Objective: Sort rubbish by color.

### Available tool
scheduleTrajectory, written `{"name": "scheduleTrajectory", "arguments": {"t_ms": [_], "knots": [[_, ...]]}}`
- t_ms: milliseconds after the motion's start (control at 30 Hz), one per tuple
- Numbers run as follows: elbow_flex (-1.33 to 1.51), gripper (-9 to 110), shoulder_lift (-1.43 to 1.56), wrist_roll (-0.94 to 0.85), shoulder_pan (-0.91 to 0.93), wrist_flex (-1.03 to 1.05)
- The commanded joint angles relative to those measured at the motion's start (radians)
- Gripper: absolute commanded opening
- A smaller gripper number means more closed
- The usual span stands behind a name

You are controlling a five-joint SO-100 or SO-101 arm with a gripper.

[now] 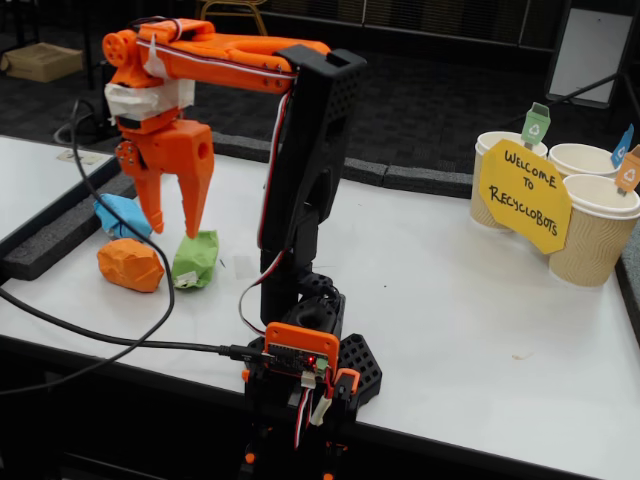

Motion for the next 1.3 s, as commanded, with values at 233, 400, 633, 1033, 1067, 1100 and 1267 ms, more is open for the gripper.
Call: {"name": "scheduleTrajectory", "arguments": {"t_ms": [233, 400, 633, 1033, 1067, 1100, 1267], "knots": [[0.061, 13, 0.114, -0.46, 0.086, 0.008], [-0.012, 13, 0.114, -0.531, 0.092, -0.011], [-0.046, 15, 0.114, -0.518, 0.11, -0.08], [0.046, 17, 0.112, -0.529, 0.183, -0.153], [0.057, 17, 0.11, -0.529, 0.189, -0.156], [0.071, 17, 0.11, -0.529, 0.196, -0.163], [0.12, 17, 0.103, -0.517, 0.239, -0.169]]}}
